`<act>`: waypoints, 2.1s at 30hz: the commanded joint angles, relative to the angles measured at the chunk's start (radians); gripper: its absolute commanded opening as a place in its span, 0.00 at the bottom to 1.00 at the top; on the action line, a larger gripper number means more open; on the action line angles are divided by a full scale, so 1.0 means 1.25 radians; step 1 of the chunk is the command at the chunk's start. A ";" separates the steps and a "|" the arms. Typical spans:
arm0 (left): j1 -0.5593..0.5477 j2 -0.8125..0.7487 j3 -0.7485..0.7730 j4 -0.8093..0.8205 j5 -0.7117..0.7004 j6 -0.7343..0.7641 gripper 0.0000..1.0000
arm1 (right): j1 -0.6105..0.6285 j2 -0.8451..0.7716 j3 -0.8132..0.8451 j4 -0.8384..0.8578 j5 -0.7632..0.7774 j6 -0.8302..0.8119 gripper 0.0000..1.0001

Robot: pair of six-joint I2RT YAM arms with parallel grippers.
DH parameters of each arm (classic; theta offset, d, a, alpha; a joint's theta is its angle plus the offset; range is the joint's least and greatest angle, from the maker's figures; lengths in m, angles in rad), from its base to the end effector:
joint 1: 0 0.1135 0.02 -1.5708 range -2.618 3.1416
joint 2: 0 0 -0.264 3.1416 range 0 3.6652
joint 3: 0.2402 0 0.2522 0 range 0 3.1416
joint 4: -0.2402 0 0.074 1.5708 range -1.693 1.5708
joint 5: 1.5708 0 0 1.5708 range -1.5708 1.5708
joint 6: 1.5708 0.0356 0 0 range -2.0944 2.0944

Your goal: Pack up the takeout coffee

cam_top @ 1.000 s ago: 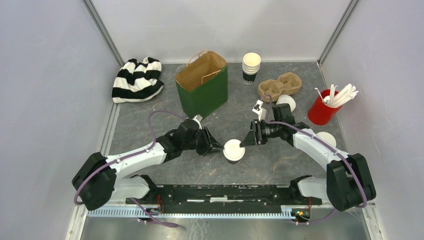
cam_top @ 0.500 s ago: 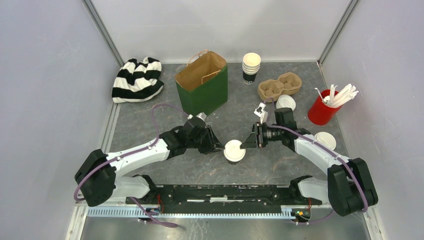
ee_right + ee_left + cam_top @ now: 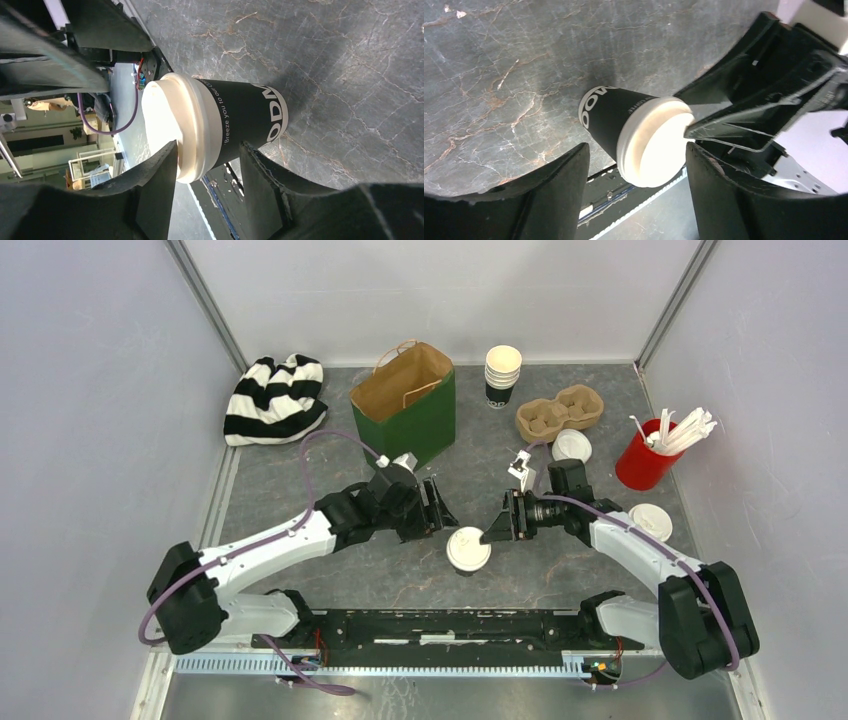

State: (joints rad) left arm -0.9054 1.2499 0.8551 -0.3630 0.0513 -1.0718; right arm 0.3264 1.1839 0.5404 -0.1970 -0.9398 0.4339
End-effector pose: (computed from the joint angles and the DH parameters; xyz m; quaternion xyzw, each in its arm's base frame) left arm 0.1625 -0.2100 0.2499 -0.0662 0.9159 -0.3431 0.1977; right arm 0.1951 0.0964 0.1882 -0.1167 0.8403 0.5109 0.1387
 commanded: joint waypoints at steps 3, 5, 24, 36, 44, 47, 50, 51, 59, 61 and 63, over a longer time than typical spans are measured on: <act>-0.015 -0.006 0.052 0.010 0.069 0.097 0.78 | 0.008 -0.025 0.008 -0.020 0.049 0.016 0.60; -0.043 0.028 0.080 -0.010 0.072 0.121 0.74 | 0.008 -0.024 0.011 -0.027 0.049 0.017 0.60; -0.078 0.274 0.331 -0.109 -0.039 0.292 0.51 | 0.034 -0.057 0.002 -0.105 0.017 -0.006 0.59; -0.078 0.103 0.258 -0.225 -0.009 0.221 0.84 | 0.020 0.001 0.154 -0.196 0.012 -0.150 0.88; -0.078 -0.088 0.042 -0.131 0.108 0.027 0.87 | 0.061 0.138 0.269 -0.302 -0.027 -0.298 0.91; -0.078 -0.084 -0.019 -0.054 0.192 -0.010 0.87 | 0.070 0.155 0.261 -0.295 -0.037 -0.299 0.86; -0.078 -0.081 -0.081 0.033 0.230 -0.042 0.86 | 0.071 0.176 0.238 -0.274 -0.061 -0.293 0.77; -0.078 -0.082 -0.099 0.051 0.231 -0.050 0.85 | 0.071 0.179 0.227 -0.261 -0.069 -0.285 0.75; -0.077 -0.100 -0.189 0.143 0.158 -0.094 0.72 | 0.071 0.154 0.113 -0.067 -0.056 -0.132 0.60; -0.077 -0.089 -0.189 0.164 0.136 -0.093 0.70 | 0.070 0.127 0.073 0.014 -0.037 -0.056 0.55; -0.075 -0.072 -0.180 0.156 0.111 -0.087 0.67 | 0.069 0.100 0.050 0.047 0.008 -0.005 0.53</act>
State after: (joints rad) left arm -1.0027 1.1496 0.6147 -0.2573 0.2626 -1.1381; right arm 0.4110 1.3735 0.6609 -0.3141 -1.0206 0.2764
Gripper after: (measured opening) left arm 0.696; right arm 0.551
